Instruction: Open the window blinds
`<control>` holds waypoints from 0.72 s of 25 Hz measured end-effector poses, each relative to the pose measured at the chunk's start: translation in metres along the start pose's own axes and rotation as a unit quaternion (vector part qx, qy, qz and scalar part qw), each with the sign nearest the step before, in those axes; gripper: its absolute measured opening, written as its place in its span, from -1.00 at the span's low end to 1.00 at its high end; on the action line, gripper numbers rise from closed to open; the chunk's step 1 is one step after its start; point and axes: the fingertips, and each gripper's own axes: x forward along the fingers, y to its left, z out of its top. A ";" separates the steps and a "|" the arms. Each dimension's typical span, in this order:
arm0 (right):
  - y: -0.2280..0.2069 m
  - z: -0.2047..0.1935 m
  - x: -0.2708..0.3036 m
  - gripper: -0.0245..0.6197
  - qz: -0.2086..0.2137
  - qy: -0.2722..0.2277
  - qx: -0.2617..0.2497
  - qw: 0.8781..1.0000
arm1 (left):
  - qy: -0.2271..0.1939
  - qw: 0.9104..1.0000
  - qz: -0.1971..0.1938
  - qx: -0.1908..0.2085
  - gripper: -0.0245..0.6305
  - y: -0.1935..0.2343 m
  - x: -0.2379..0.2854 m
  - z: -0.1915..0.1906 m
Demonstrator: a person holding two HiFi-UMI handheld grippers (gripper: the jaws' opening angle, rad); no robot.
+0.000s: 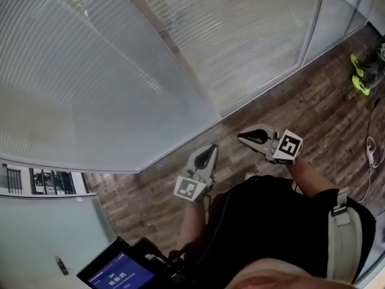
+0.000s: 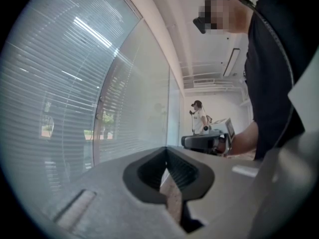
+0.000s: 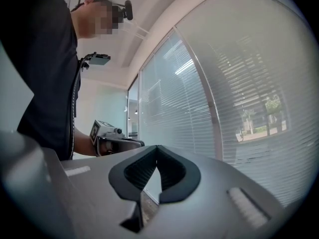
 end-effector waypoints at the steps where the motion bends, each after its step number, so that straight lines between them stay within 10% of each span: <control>1: -0.002 0.001 -0.001 -0.90 0.002 0.000 0.000 1.000 | 0.001 1.000 0.001 0.000 -0.92 0.001 0.002 0.002; 18: -0.009 -0.002 -0.007 -0.90 0.014 0.000 0.013 1.000 | 0.005 0.999 0.028 0.014 -0.92 0.007 0.008 0.012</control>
